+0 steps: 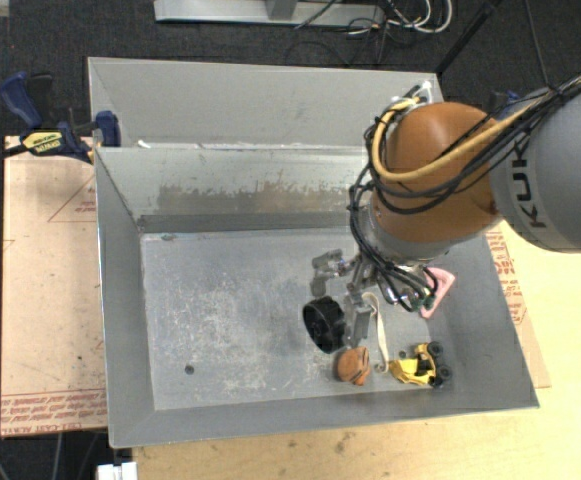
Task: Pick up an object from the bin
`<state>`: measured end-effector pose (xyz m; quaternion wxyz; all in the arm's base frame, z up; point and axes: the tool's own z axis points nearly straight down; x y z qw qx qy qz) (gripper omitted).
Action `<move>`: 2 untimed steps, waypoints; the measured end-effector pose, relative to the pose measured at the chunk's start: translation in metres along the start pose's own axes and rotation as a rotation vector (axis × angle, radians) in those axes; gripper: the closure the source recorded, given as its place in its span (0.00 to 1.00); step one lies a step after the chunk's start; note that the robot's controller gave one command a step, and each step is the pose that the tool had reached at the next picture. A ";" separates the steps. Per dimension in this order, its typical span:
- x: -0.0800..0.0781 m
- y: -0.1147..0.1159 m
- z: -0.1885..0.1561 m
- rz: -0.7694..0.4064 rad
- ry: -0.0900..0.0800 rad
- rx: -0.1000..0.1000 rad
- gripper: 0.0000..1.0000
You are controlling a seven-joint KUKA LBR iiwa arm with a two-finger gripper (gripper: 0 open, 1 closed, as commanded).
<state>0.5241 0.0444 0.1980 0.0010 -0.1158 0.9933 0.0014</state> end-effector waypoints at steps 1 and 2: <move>-0.004 -0.007 -0.005 -0.003 0.001 0.003 1.00; 0.004 -0.004 -0.009 -0.004 0.001 0.002 1.00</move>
Offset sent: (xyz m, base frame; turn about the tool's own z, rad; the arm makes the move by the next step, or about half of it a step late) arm -0.0213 -0.0073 0.0121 -0.0021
